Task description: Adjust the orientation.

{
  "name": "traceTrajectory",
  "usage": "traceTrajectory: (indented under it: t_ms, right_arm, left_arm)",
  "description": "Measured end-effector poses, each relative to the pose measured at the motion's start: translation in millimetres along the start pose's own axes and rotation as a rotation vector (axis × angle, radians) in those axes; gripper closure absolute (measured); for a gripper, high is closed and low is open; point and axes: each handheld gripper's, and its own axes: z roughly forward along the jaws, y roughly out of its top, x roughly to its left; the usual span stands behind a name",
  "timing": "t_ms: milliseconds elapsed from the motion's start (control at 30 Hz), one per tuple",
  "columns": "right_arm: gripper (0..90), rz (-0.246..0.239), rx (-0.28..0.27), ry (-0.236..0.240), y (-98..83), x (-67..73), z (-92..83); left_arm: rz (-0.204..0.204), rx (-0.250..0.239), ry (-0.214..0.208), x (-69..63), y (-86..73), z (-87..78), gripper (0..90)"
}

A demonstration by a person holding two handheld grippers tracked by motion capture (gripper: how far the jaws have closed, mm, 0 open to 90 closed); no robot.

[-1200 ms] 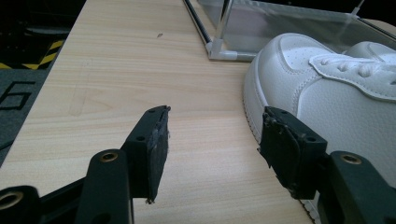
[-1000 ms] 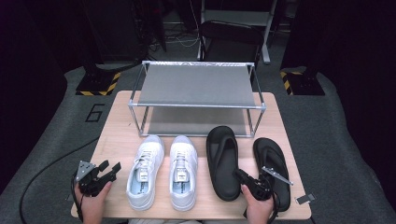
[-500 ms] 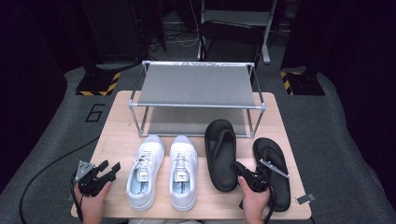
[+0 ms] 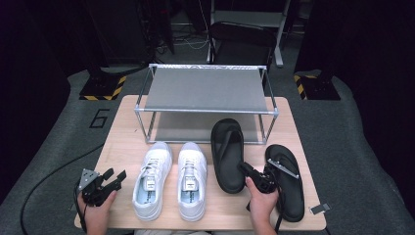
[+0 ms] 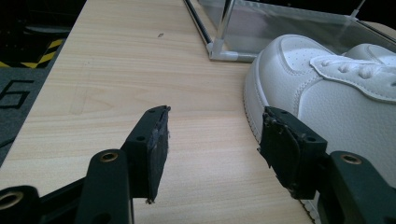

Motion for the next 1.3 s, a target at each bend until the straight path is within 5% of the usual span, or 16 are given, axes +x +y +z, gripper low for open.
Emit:
traceTrajectory:
  t_ms: [967,1300]
  right_arm:
    - [67.3,0.011,-0.002,0.010,31.4,28.3,59.1]
    - [67.5,0.028,0.002,0.000,40.4,24.3,88.8]
  left_arm:
    - [-0.026,0.002,-0.007,7.3,0.1,4.1,41.9]
    - [-0.041,-0.020,0.000,7.7,-0.3,-1.6,41.9]
